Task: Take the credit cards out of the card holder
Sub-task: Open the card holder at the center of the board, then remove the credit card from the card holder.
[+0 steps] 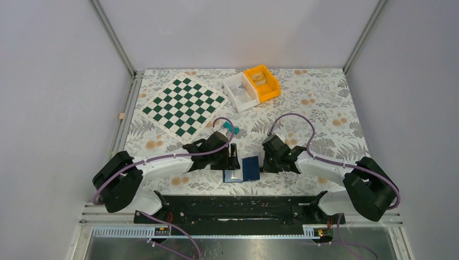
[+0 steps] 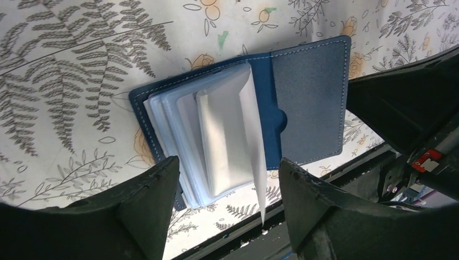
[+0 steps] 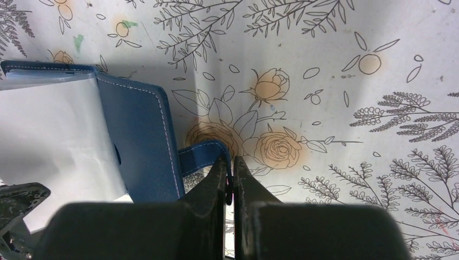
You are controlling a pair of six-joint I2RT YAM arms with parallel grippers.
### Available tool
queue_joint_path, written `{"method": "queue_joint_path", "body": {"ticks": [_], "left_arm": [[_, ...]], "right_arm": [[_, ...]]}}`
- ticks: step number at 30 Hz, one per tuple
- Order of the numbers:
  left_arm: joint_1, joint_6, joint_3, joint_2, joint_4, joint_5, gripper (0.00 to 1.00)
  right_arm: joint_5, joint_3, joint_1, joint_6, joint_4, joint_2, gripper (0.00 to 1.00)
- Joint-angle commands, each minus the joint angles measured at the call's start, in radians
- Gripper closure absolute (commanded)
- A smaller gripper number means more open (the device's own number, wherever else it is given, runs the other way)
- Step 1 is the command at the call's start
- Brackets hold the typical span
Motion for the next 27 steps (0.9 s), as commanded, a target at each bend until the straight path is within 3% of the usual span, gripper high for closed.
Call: {"method": "queue_joint_path", "body": {"ticks": [1, 7, 14, 18, 27], "left_arm": [[0.007, 0.008, 0.022, 0.018, 0.119, 0.058, 0.33], [0.007, 0.012, 0.022, 0.023, 0.126, 0.063, 0.33], [0.023, 0.015, 0.024, -0.065, 0.059, 0.013, 0.34], [0.048, 0.009, -0.002, -0.054, 0.136, 0.114, 0.34], [0.049, -0.029, -0.029, -0.008, 0.281, 0.246, 0.41]], "right_arm": [[-0.005, 0.013, -0.009, -0.024, 0.016, 0.014, 0.95], [-0.006, 0.013, -0.017, -0.034, 0.015, 0.007, 0.94], [0.017, 0.126, -0.019, -0.045, -0.130, -0.079, 0.70], [-0.021, 0.196, -0.017, -0.034, -0.196, -0.118, 0.61], [-0.056, 0.263, 0.033, 0.015, -0.204, -0.243, 0.61]]}}
